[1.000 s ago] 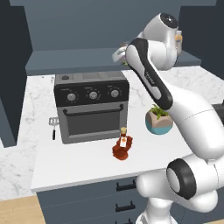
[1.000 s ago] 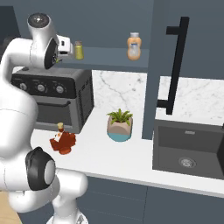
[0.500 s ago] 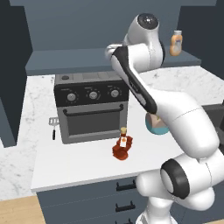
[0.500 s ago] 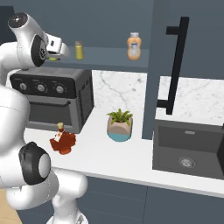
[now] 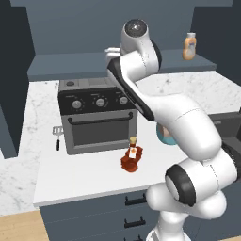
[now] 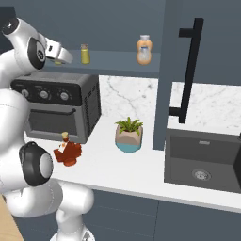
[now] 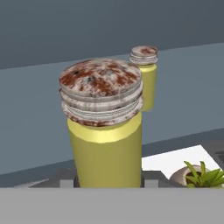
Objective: Put the shaker and condiment bottle from the counter next to their counterparts in the cabinet.
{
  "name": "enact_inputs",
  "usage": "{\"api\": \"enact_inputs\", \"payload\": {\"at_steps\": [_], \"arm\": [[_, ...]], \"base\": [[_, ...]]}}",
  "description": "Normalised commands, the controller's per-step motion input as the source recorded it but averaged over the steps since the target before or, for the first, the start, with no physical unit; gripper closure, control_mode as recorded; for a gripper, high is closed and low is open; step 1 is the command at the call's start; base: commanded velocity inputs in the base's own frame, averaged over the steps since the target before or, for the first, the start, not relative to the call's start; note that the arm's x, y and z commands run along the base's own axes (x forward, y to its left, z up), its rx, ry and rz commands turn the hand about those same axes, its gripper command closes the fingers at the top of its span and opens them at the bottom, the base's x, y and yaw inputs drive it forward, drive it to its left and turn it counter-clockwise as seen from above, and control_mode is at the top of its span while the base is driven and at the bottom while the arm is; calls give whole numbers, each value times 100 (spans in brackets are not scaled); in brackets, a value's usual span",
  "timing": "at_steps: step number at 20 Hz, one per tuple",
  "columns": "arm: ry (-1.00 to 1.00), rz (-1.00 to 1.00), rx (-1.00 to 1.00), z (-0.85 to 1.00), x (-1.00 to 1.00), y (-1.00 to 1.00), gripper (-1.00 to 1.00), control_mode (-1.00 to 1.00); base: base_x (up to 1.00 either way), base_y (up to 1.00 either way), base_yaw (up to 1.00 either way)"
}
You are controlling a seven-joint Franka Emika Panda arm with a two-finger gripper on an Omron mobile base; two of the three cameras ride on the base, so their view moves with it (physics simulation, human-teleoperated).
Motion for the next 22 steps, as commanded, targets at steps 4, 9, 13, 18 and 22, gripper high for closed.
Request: {"api": "enact_inputs", "payload": {"at_steps": [4, 9, 13, 18, 22], "arm": [[0, -5, 0, 0, 41, 0, 100, -100], [0, -2, 0, 0, 44, 0, 100, -100], [0, -1, 0, 0, 41, 0, 100, -100], [0, -1, 0, -5, 32, 0, 100, -100], [0, -2, 0, -10, 14, 0, 100, -100]], "base": [[0, 0, 0], [0, 0, 0], [0, 0, 0], [0, 0, 0], [0, 0, 0]]}}
